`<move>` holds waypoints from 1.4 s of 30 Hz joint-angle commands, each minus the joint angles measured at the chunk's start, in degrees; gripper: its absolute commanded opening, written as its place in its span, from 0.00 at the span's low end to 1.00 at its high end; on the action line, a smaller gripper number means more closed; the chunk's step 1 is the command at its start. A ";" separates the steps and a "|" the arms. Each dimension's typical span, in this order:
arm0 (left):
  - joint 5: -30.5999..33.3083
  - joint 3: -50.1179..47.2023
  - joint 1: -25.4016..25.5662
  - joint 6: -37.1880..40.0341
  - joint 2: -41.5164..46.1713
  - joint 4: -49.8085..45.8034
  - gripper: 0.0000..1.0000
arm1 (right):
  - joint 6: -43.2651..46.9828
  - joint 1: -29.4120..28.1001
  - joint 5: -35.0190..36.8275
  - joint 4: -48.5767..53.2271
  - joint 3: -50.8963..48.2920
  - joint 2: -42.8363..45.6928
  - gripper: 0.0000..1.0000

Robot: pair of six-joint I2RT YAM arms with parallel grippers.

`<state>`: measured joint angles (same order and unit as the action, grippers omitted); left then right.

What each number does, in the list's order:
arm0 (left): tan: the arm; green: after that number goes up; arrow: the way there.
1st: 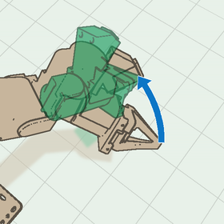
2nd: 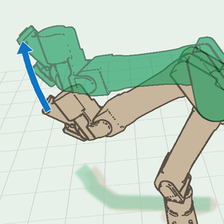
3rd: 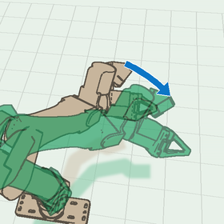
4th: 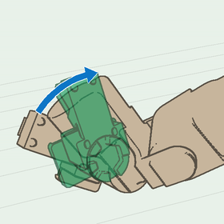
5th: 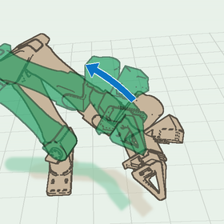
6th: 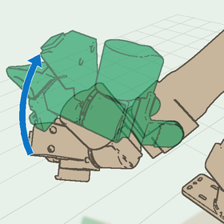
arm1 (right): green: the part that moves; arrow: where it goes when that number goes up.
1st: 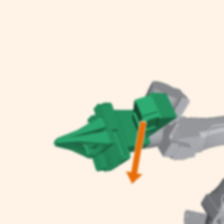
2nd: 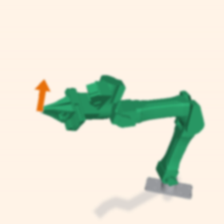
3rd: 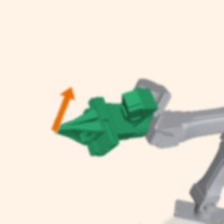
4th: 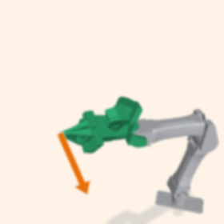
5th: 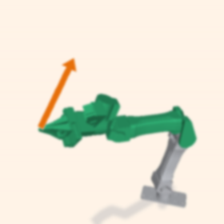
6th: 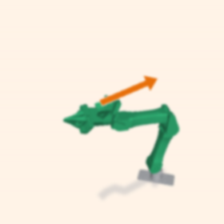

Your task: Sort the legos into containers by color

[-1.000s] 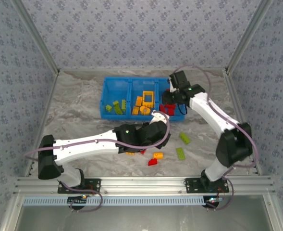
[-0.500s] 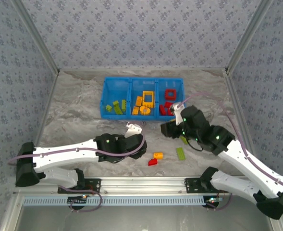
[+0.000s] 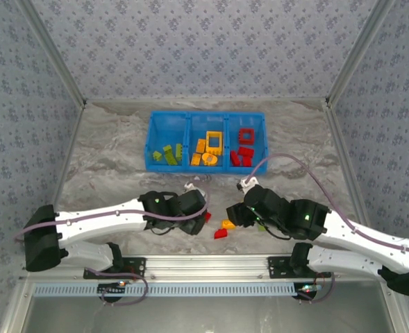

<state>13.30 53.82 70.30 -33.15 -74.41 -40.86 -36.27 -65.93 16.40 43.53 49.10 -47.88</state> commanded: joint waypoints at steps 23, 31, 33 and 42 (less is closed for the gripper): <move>-18.75 63.93 -2.61 -33.71 -55.53 -4.44 0.73 | 18.55 -2.36 24.01 -0.22 21.93 8.68 0.58; -23.03 64.51 -4.12 -47.85 -59.48 -1.43 0.69 | 18.94 -2.40 24.04 0.43 22.93 9.65 0.63; -23.56 65.58 -4.20 -49.25 -60.49 -1.00 0.68 | 18.80 -2.21 25.77 2.62 24.53 8.91 0.63; -23.59 68.84 -4.60 -55.96 -64.61 -3.78 0.64 | 18.23 -1.64 27.02 4.15 25.54 8.24 0.64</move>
<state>-9.72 119.87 65.98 -85.58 -137.14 -42.26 -18.33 -67.77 41.82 46.26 73.87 -39.55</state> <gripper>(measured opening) 0.641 0.635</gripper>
